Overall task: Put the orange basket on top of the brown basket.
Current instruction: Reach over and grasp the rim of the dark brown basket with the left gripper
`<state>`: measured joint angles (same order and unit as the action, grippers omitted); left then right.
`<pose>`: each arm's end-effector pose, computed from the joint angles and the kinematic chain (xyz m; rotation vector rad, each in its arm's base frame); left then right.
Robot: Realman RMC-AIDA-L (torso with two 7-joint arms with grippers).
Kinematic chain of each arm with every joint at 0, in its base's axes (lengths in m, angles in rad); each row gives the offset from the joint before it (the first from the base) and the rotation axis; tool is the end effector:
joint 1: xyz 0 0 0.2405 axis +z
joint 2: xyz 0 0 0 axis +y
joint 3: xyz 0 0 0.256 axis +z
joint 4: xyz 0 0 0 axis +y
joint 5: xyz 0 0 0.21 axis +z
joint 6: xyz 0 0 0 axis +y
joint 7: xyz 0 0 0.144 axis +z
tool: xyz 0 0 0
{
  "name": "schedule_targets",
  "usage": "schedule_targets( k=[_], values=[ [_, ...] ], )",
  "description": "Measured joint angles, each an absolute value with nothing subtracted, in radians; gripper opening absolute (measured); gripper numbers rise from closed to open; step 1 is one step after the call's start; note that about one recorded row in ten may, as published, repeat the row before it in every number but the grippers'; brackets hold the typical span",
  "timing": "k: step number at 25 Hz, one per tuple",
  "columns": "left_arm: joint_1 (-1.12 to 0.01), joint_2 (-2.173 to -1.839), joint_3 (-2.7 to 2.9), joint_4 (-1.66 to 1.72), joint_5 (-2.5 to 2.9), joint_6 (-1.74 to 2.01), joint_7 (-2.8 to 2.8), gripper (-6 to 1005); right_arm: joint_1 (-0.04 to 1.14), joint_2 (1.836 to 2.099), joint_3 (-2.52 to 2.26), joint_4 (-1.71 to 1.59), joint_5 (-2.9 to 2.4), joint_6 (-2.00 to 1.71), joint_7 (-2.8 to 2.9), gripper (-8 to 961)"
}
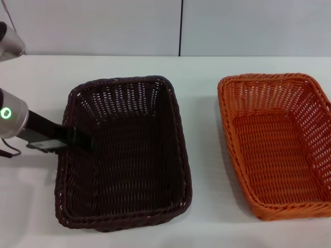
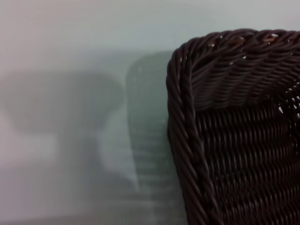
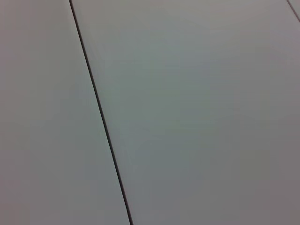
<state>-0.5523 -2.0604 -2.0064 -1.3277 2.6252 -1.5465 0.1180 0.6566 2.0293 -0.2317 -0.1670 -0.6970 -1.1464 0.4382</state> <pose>-0.2264 0.3633 0.0479 -2.0197 -1.6750 0.1734 0.3307 0.4001 0.1254 -1.0538 0.5669 0.9435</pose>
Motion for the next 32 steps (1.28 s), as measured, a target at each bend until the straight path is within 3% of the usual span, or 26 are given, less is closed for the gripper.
schedule_targets(
  k=[5,16,27,32],
  values=[
    [-0.566,-2.058,-2.015,-1.26,2.598,-1.526,0.13,723,0.655,2.029,-0.232,-0.17,-0.698,-1.141,0.439,535],
    [-0.575,-2.05,-2.034,-1.259,2.594,-1.51,0.162,365,0.657,2.014,-0.232,-0.192,-0.698,-1.143,0.447,535],
    [-0.579,-2.048,-2.151,-1.316,2.592,-1.561,0.263,149,0.666,2.003,-0.232,-0.211,-0.698,-1.136,0.473,535],
    [-0.603,-2.035,-2.334,-1.395,2.533,-1.654,0.378,149,0.666,2.0,-0.232,-0.212,-0.698,-1.133,0.473,535]
  ],
)
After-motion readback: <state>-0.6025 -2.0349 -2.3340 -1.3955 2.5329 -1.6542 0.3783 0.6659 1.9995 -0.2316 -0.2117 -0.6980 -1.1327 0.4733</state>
